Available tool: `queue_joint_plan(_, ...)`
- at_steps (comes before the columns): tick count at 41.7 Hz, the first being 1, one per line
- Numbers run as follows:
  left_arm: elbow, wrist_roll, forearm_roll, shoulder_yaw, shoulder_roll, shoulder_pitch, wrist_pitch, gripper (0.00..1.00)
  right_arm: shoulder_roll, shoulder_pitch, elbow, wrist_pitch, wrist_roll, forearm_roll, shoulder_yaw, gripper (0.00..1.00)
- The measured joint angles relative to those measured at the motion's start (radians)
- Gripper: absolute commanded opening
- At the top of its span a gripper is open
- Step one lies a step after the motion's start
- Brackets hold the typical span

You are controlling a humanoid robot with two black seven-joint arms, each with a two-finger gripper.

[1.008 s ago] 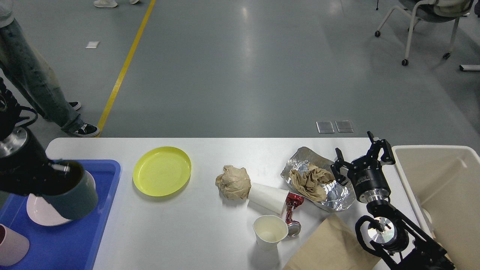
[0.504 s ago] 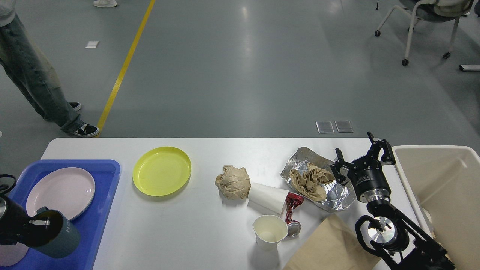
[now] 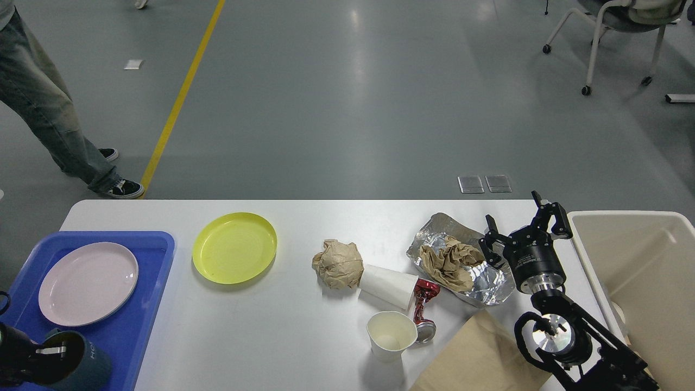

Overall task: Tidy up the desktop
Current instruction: 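Lift the dark green mug and lower it onto the blue tray, then release the green mug and raise the left gripper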

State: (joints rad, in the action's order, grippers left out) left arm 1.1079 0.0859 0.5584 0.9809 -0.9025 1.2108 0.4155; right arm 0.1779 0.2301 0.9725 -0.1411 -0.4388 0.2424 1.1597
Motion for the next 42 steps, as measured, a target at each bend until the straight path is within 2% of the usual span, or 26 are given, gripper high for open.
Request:
queue_joint_plan(5, -0.010, 0.000, 0.000, -0.005, 0.001, -0.013, 0.000, 0.02, 0.000, 0.000, 0.000, 0.000, 0.000, 0.000, 0.000, 1.00)
queue_joint_plan(7, -0.014, 0.000, -0.001, -0.005, 0.002, -0.014, 0.003, 0.08, 0.000, 0.000, 0.000, 0.000, 0.000, 0.000, 0.000, 1.00)
queue_joint_plan(14, -0.015, -0.001, -0.019, -0.006, 0.006, -0.014, -0.003, 0.45, 0.000, 0.000, 0.000, 0.000, 0.000, 0.000, 0.000, 1.00)
queue_joint_plan(17, -0.016, 0.000, -0.048, -0.007, 0.007, -0.014, -0.011, 0.66, 0.000, 0.000, 0.000, 0.000, 0.000, 0.000, 0.000, 1.00)
queue_joint_plan(21, -0.016, 0.001, -0.099, -0.007, 0.008, -0.014, -0.028, 0.82, 0.000, 0.000, 0.000, 0.000, 0.000, 0.000, 0.000, 1.00)
queue_joint_plan(29, -0.014, 0.000, -0.150, 0.000, 0.009, -0.013, -0.036, 0.94, 0.000, 0.000, 0.000, 0.000, 0.000, 0.000, 0.000, 1.00)
queue_joint_plan(42, -0.011, -0.010, -0.151, 0.008, 0.002, -0.008, -0.028, 0.96, 0.000, 0.000, 0.000, 0.000, 0.000, 0.000, 0.000, 1.00)
